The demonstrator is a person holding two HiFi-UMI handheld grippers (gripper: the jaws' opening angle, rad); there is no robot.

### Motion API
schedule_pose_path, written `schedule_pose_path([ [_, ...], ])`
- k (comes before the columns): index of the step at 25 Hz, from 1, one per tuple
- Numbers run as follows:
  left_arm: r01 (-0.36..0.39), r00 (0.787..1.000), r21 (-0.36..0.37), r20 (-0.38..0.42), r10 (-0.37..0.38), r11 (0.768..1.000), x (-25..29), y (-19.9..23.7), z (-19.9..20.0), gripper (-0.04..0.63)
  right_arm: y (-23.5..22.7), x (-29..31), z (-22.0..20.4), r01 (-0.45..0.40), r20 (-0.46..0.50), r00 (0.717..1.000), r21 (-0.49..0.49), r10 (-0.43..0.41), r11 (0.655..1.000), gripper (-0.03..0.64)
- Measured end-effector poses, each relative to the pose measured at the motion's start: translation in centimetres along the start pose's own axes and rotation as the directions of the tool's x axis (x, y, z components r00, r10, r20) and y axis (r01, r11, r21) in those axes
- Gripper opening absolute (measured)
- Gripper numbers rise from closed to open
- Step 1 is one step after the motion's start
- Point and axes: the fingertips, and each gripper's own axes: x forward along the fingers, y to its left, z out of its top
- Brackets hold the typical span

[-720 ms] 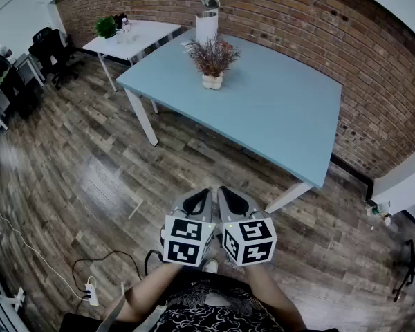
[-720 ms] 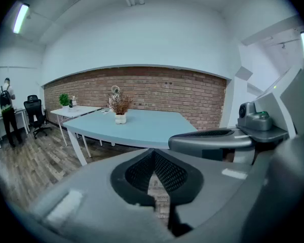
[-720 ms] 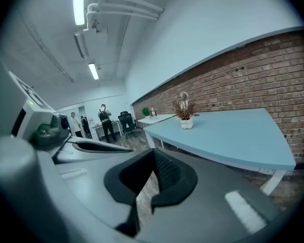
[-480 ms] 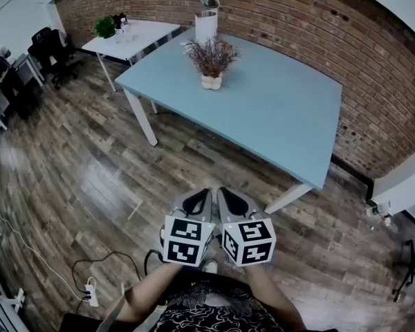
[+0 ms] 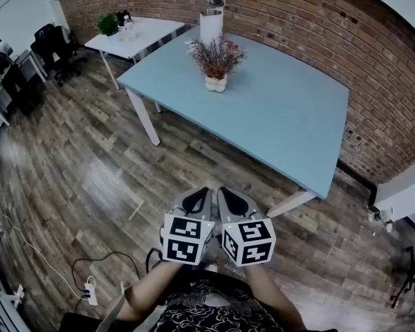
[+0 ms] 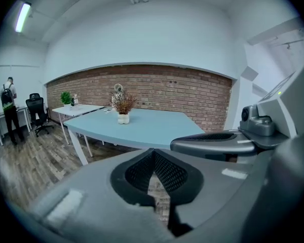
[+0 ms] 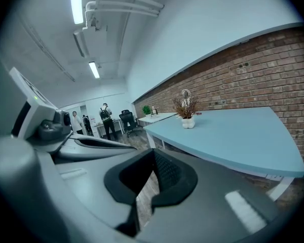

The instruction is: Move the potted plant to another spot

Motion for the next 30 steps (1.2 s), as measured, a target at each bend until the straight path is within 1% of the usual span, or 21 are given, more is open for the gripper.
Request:
schedule_pose_path([
  [5, -0.002, 1.000, -0.008, 0.003, 0.002, 1.000, 2.0, 1.5, 0.8, -0.009, -0.9, 2.2, 1.0, 0.002, -0.001, 1.000, -0.008, -0.002, 1.000, 0.000],
  [9, 0.012, 1.000, -0.027, 0.014, -0.011, 1.000, 4.1, 3.0, 1.8, -0.009, -1.7, 4.6, 1.8, 0.013, -0.006, 1.000, -0.017, -0.013, 1.000, 0.000],
  [13, 0.025, 1.000, -0.008, 0.005, -0.025, 1.000, 6.3, 5.0, 2.7, -0.009, -2.7, 7.3, 2.7, 0.033, -0.004, 0.999, -0.017, -0.033, 0.999, 0.000],
  [20, 0.088, 0.996, -0.021, -0.003, -0.088, 0.996, 10.9, 8.4, 5.4, -0.009, -4.6, 12.7, 5.4, 0.078, -0.014, 0.997, 0.010, -0.078, 0.997, 0.000],
  [27, 0.131, 0.991, -0.005, -0.029, -0.131, 0.991, 15.8, 14.1, 8.5, -0.009, -6.3, 19.2, 8.3, 0.139, -0.037, 0.990, 0.026, -0.138, 0.990, 0.000],
  [30, 0.155, 0.987, -0.022, -0.026, -0.156, 0.988, 17.6, 16.2, 9.7, -0.009, -6.7, 21.8, 9.2, 0.159, -0.048, 0.986, 0.032, -0.157, 0.987, 0.000],
])
